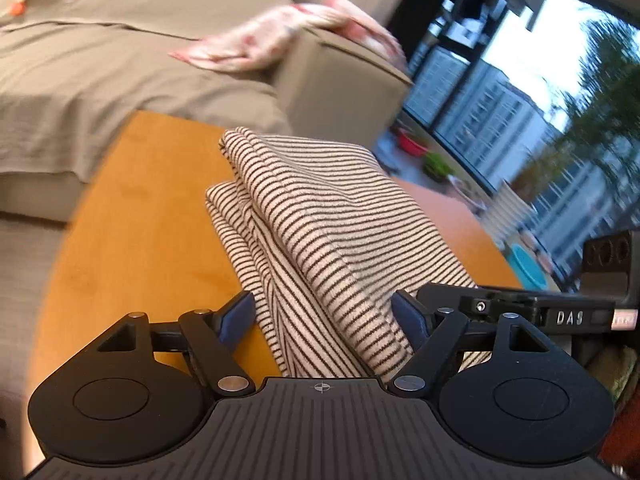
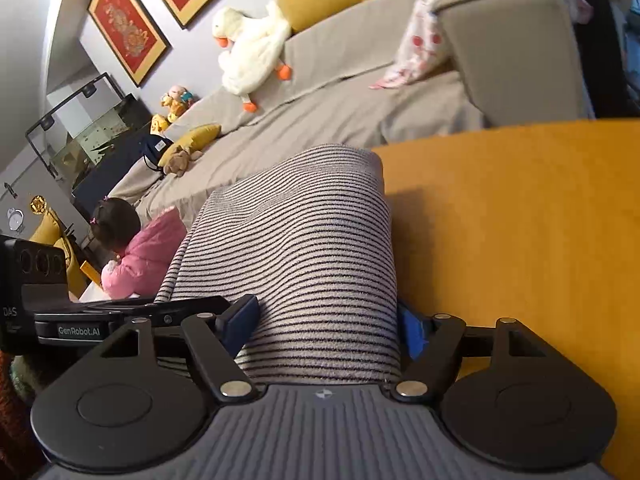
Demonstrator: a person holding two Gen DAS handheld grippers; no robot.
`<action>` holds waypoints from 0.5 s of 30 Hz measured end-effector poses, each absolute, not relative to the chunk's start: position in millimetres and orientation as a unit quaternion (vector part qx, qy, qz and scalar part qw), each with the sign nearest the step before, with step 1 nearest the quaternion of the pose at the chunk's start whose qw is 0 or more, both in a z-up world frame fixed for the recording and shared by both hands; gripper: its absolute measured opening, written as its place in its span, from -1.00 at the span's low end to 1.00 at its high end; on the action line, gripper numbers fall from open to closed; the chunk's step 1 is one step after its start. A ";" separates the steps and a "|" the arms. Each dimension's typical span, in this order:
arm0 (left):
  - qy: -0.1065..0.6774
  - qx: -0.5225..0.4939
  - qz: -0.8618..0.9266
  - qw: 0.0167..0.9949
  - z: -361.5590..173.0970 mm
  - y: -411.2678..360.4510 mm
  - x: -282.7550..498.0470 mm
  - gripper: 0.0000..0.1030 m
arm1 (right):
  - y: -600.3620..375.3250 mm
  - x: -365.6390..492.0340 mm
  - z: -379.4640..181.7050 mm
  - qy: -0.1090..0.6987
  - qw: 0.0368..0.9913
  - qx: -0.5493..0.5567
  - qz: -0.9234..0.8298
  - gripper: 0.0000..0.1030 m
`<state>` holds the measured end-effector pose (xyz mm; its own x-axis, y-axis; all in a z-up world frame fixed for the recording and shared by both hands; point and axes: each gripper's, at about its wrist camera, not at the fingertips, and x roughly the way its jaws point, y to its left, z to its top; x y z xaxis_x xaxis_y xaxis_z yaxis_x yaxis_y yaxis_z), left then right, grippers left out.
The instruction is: Fold clothes
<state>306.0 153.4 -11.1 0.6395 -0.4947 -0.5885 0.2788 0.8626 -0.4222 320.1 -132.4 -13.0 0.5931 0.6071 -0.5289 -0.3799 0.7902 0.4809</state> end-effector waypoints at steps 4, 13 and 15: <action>0.362 -0.173 -0.208 0.892 -14.6 171.0 315.6 0.60 | -112.9 333.6 -15.5 0.341 0.881 0.158 0.286 0.47; 0.252 -0.138 -0.218 0.933 51.4 181.6 308.6 0.46 | -111.5 303.1 9.0 0.269 0.925 0.046 0.264 0.69; 0.227 -0.137 -0.230 0.936 66.1 181.7 315.7 0.47 | -99.5 287.0 19.1 0.224 0.938 -0.013 0.264 0.66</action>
<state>315.7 181.7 66.1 0.7914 -0.4926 -0.3621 0.3685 0.8569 -0.3605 287.0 -99.5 19.1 0.7600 0.4901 -0.4268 -0.5017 0.8599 0.0941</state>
